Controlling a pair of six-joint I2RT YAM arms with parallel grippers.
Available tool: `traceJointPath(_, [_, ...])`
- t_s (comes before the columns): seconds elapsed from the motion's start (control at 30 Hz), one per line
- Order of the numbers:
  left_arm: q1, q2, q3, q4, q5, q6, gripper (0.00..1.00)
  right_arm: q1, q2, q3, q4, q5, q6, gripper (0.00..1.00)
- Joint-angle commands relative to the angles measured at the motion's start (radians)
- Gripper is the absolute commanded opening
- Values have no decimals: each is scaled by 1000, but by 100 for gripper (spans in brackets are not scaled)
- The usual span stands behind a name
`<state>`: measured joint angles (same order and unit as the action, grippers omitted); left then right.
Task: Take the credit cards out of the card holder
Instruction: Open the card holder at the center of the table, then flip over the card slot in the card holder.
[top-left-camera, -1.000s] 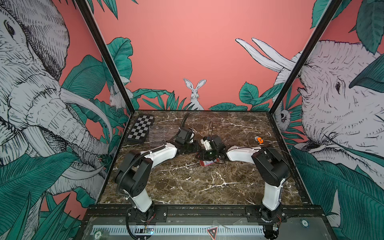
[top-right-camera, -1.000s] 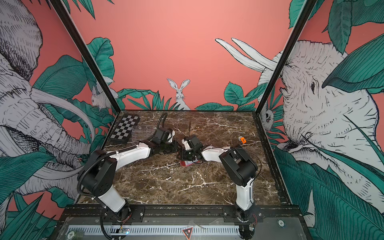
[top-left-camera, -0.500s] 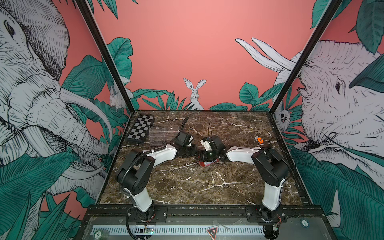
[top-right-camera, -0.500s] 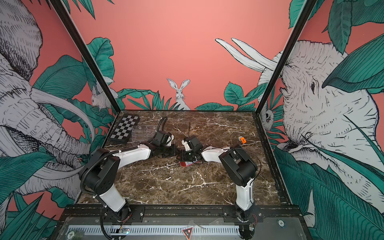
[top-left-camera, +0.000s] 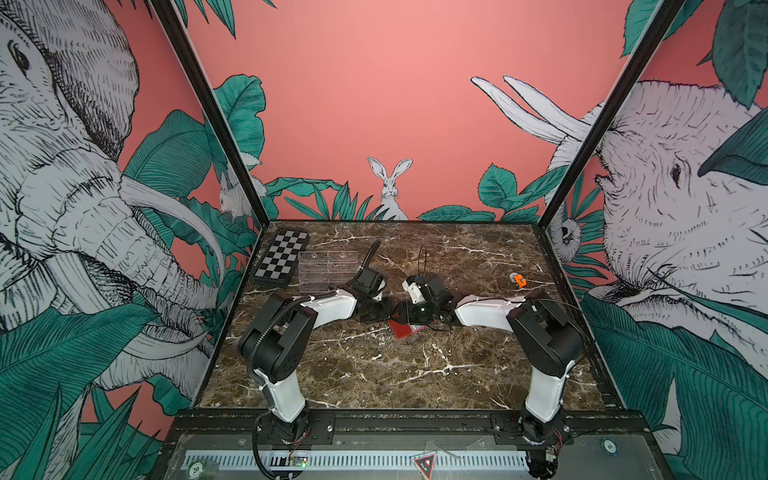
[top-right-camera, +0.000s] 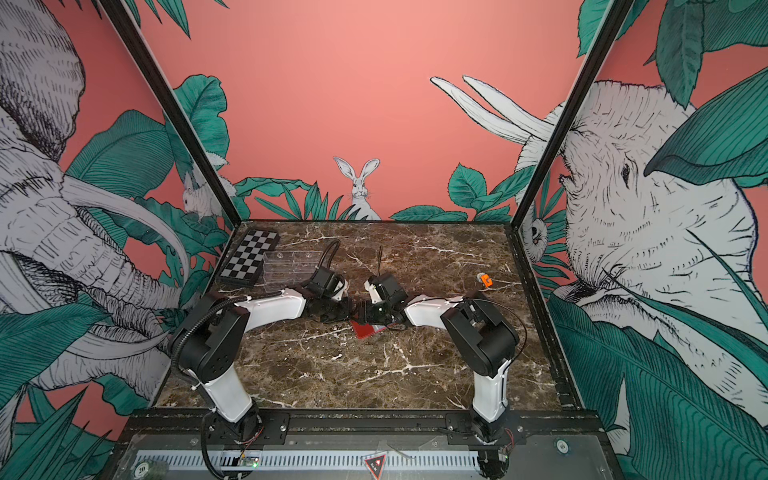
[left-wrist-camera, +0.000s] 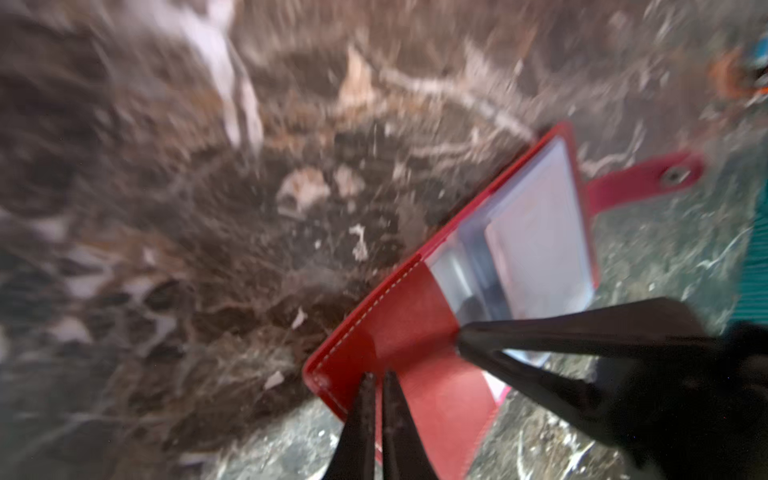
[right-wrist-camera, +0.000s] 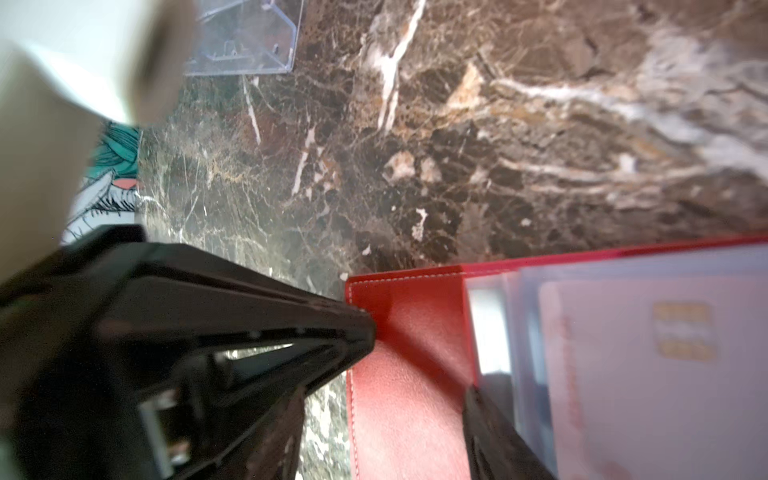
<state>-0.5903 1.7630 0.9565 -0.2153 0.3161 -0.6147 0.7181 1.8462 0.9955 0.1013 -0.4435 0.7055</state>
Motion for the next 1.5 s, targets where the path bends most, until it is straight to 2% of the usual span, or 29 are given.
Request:
traceJointPath(0.0, [-8,17,-12,-66,0,33,8,-11,-92,-23,-11,41,23,68])
traceJointPath(0.17, [-8,23,9,-81,-18,46,8,-86,-223,-118,-2,50,71,71])
traceJointPath(0.3, [-8,25,22,-94,-34,61,8,-167,-272,-89,-142,52,-27,73])
traceJointPath(0.53, [-8,31,39,-110,-59,73,7,-225,-169,-4,-212,-70,-130,67])
traceJointPath(0.73, [-8,38,38,-110,-66,81,7,-225,-90,27,-214,-89,-155,65])
traceJointPath(1.13, [-8,42,39,-111,-71,87,6,-226,-20,76,-285,-1,-217,64])
traceJointPath(1.47, [-8,35,38,-105,-74,86,6,-225,30,72,-284,5,-237,63])
